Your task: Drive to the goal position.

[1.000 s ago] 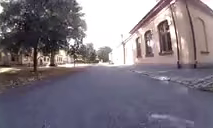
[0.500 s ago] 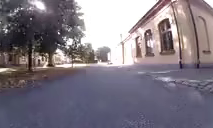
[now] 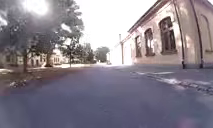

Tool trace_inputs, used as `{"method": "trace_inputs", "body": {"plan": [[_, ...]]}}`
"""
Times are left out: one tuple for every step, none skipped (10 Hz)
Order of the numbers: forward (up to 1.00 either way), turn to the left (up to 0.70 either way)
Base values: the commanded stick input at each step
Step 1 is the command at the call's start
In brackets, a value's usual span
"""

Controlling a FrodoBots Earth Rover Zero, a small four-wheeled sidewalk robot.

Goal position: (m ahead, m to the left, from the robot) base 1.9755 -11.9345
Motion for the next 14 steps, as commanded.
{"method": "trace_inputs", "body": {"plan": [[0.7,0.0],[0.7,0.0],[0.7,0.0],[0.7,0.0],[0.7,0.0],[0.7,-0.01],[0.7,-0.11],[0.7,-0.21],[0.7,-0.34],[0.7,-0.35],[0.7,-0.35],[0.7,-0.35],[0.7,-0.35],[0.7,-0.35]]}}
